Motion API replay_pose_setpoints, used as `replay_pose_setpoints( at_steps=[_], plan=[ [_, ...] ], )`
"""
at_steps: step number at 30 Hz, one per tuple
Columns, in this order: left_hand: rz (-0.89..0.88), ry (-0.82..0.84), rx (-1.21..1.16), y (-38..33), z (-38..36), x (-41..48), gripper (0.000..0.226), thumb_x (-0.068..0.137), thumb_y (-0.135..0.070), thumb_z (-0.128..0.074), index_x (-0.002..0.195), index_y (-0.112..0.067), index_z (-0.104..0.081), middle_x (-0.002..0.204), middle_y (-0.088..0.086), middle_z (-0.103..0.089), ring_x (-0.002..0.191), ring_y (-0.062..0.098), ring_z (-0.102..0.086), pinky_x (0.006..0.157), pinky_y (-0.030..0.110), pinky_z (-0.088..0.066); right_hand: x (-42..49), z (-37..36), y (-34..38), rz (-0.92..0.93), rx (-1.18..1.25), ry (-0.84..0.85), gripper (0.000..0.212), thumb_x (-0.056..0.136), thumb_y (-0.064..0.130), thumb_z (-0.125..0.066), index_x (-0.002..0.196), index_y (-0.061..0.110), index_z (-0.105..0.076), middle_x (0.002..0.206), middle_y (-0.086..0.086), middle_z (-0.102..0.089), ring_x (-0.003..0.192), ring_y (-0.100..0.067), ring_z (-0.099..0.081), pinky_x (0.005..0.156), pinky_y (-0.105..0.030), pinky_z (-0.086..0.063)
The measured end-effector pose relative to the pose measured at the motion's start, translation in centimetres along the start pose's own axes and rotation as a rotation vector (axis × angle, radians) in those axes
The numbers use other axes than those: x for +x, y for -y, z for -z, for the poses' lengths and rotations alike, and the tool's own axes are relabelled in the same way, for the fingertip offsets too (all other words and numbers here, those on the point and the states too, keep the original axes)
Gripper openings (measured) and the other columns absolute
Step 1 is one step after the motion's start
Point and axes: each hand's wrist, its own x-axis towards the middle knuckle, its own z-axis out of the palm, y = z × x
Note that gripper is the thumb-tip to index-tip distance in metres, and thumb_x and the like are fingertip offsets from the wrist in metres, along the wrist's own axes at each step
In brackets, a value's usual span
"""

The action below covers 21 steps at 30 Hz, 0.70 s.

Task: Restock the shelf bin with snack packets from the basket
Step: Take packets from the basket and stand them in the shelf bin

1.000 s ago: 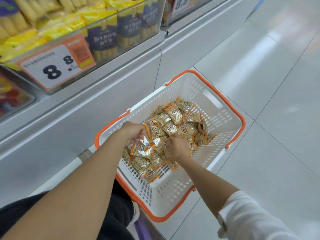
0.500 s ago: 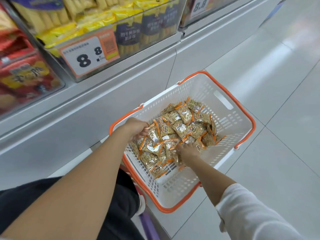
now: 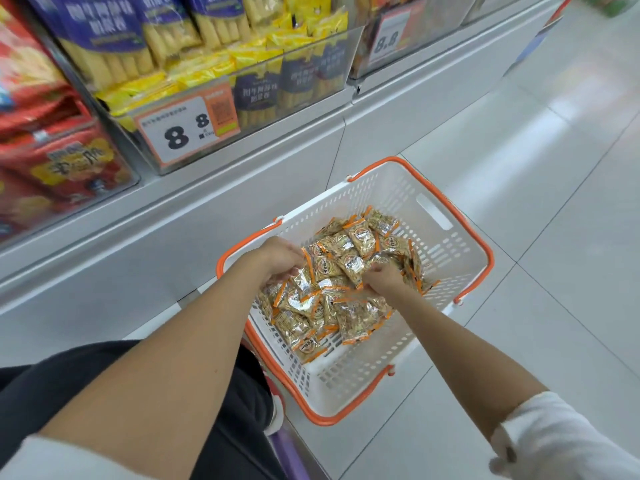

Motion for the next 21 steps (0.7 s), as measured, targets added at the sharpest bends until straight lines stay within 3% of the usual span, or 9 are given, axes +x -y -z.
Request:
replay_pose_setpoints(
  at_steps=[1,3,4,5,7,9,12,16,21],
  plan=[
    [-0.053,0.057,0.061,-0.5,0.1,-0.8,0.036,0.086,-0.002,-0.067,0.121,-0.007,-0.062,0.094,0.008,-0.063,0.071,0.019,-0.056,0.062,0.027,-0.049,-0.9,0.6,1.5,-0.023,0.194,0.073,0.031,0.082,-0.008,-0.054,0.057,0.009,-0.051,0.058,-0.007,-0.050,0.047,-0.015,-0.042,0.045,-0.025,-0.034],
    [-0.149,0.141,0.189,-1.7,0.2,-2.3,0.055,0.082,-0.006,-0.074,0.133,-0.016,-0.054,0.119,0.000,-0.053,0.109,0.020,-0.053,0.088,0.032,-0.048,-3.3,1.8,5.0,-0.057,0.562,0.286,0.013,0.086,-0.009,-0.054,0.087,-0.001,-0.063,0.074,-0.010,-0.056,0.054,-0.013,-0.047,0.047,-0.021,-0.044],
    [-0.213,0.139,0.210,-2.3,0.3,-3.0,0.058,0.081,-0.010,-0.076,0.134,-0.017,-0.054,0.122,-0.005,-0.049,0.118,0.016,-0.049,0.094,0.032,-0.045,-4.4,2.5,6.7,-0.050,0.720,0.392,0.020,0.087,-0.011,-0.052,0.103,-0.003,-0.062,0.083,-0.010,-0.056,0.057,-0.012,-0.049,0.049,-0.017,-0.047],
    [-0.287,0.104,0.193,-2.9,0.6,-3.7,0.052,0.081,-0.014,-0.076,0.130,-0.016,-0.058,0.120,-0.007,-0.052,0.117,0.014,-0.050,0.093,0.031,-0.046,-5.6,3.1,8.5,-0.022,0.830,0.475,0.027,0.087,-0.012,-0.051,0.112,-0.004,-0.060,0.090,-0.010,-0.055,0.057,-0.010,-0.050,0.051,-0.015,-0.046],
    [-0.419,-0.054,0.076,-4.0,1.4,-5.1,0.027,0.086,-0.015,-0.072,0.112,-0.008,-0.068,0.097,-0.002,-0.064,0.093,0.014,-0.060,0.075,0.023,-0.048,-8.6,4.4,12.0,0.068,0.934,0.558,0.022,0.086,-0.007,-0.054,0.107,-0.003,-0.061,0.096,-0.010,-0.055,0.061,-0.011,-0.050,0.056,-0.015,-0.044],
    [-0.465,-0.177,-0.073,-5.2,2.7,-7.2,0.014,0.092,-0.015,-0.065,0.098,-0.004,-0.069,0.084,0.007,-0.064,0.077,0.016,-0.058,0.065,0.021,-0.047,-11.7,5.5,14.9,0.222,0.911,0.533,0.012,0.093,0.012,-0.056,0.096,0.003,-0.062,0.088,-0.008,-0.058,0.063,-0.012,-0.049,0.059,-0.018,-0.040],
    [-0.497,-0.221,-0.222,-7.0,5.8,-11.0,0.025,0.094,-0.022,-0.061,0.104,0.000,-0.068,0.088,0.010,-0.066,0.073,0.013,-0.061,0.063,0.017,-0.053,-16.7,7.2,18.4,0.550,0.555,0.338,0.032,0.094,0.043,-0.057,0.094,0.012,-0.067,0.083,0.000,-0.065,0.065,-0.011,-0.054,0.058,-0.021,-0.039],
    [-0.561,-0.193,-0.238,-9.2,9.5,-16.2,0.020,0.094,-0.025,-0.060,0.102,-0.008,-0.069,0.084,0.003,-0.067,0.068,0.006,-0.062,0.064,0.015,-0.053,-21.5,8.9,21.6,0.855,0.128,0.188,0.023,0.084,0.029,-0.075,0.097,0.010,-0.071,0.088,-0.002,-0.068,0.076,-0.010,-0.058,0.063,-0.020,-0.041],
    [-0.654,-0.223,-0.236,-11.0,12.8,-22.0,0.021,0.094,-0.023,-0.060,0.106,-0.009,-0.070,0.094,0.005,-0.073,0.077,0.011,-0.067,0.073,0.020,-0.056,-26.9,10.5,24.8,0.989,0.202,0.235,0.024,0.084,0.023,-0.075,0.096,0.002,-0.074,0.083,-0.003,-0.069,0.071,-0.006,-0.060,0.064,-0.015,-0.045]
  ],
)
